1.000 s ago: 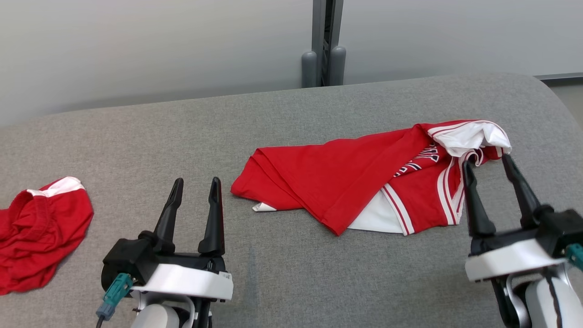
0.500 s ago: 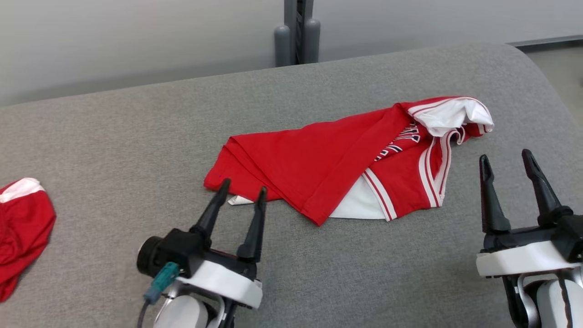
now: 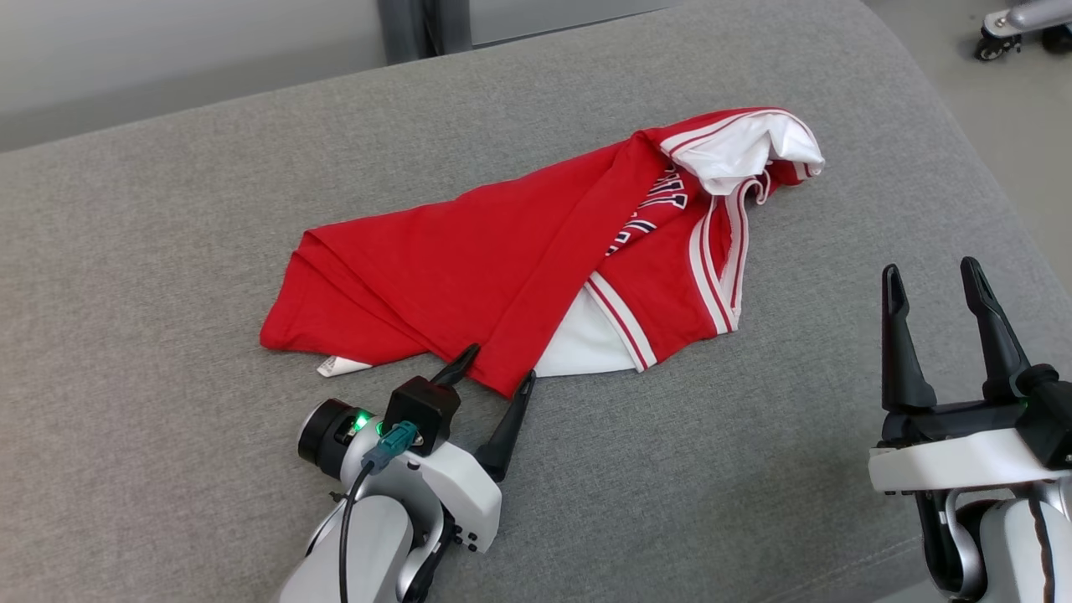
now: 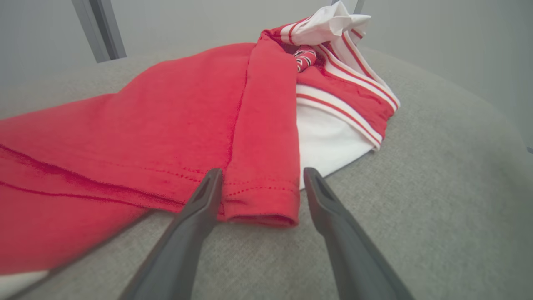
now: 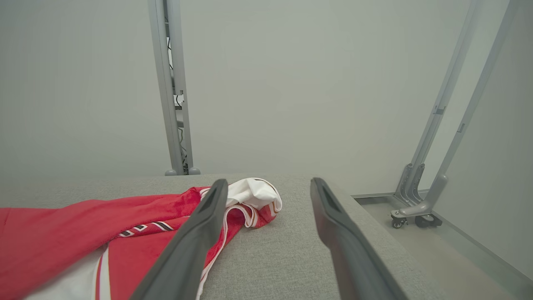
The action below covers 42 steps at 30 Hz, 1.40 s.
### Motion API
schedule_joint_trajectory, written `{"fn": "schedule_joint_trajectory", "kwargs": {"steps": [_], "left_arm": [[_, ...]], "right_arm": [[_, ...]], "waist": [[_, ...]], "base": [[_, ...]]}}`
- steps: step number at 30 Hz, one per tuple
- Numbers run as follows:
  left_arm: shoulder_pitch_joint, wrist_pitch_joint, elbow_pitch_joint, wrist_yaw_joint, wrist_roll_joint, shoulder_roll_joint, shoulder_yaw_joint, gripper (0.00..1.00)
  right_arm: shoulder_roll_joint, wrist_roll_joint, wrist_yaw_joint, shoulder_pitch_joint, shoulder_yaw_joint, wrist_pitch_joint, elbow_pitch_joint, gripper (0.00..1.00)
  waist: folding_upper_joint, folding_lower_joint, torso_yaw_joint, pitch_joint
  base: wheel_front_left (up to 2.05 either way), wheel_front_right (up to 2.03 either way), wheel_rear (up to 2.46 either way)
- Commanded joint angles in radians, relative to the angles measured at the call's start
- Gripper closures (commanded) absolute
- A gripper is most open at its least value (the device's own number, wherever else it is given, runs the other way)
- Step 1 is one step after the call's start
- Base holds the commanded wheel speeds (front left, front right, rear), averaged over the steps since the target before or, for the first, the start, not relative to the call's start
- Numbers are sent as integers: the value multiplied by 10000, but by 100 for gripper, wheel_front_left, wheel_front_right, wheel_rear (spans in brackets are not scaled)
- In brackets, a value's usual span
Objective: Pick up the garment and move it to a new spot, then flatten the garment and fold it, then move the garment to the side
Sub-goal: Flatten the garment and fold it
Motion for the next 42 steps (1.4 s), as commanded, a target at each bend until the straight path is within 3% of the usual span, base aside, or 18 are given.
{"fn": "schedule_joint_trajectory", "kwargs": {"steps": [1, 6, 7, 9, 10, 18, 26, 34, 42], "left_arm": [[-223, -28, 143, 87, -36, 52, -16, 0], [-496, -62, 601, 19, -311, 52, -237, 0], [-521, -60, 653, -11, -387, 51, -302, 4], [-616, -134, 625, -19, -616, 54, -326, 89], [-680, -176, 553, 43, -680, 52, -325, 100], [-862, -499, -465, 651, -973, 81, 337, 100], [-2204, -508, -1845, 1048, -318, 1054, 1576, 100], [-5297, 320, -923, 659, 429, 2386, 1784, 100], [-8147, 1378, 1298, 324, 1163, 3443, 1645, 100]], "right_arm": [[14, 62, -1, -120, -59, -10, -39, 0], [23, 43, 1, -76, -113, -10, 8, 0], [25, 36, -1, -67, -115, -10, 22, 0], [24, 81, 1, -47, -126, -10, 43, 0], [25, 96, -1, -47, -124, -10, 54, 0], [21, -13, -1, -62, -72, -10, 154, 0], [19, 50, 1, -256, 76, -10, 89, 0], [18, 428, 1, -715, 452, -10, -95, 0], [22, 1170, 1, -1173, 898, -10, -240, 0]], "waist": [[0, 0, -164, 122], [0, 0, -237, 141], [0, 0, -238, 132], [0, 0, -216, 119], [0, 0, -201, 111], [0, 0, -30, -20], [0, 0, -90, 251], [0, 0, -570, 1300], [0, 0, -1238, 2425]], "base": [[0, 0, 0], [0, 0, 0], [0, 0, 0], [0, 0, 0], [0, 0, 0], [0, 0, 0], [0, 0, 0], [0, 0, 0], [0, 0, 0]]}}
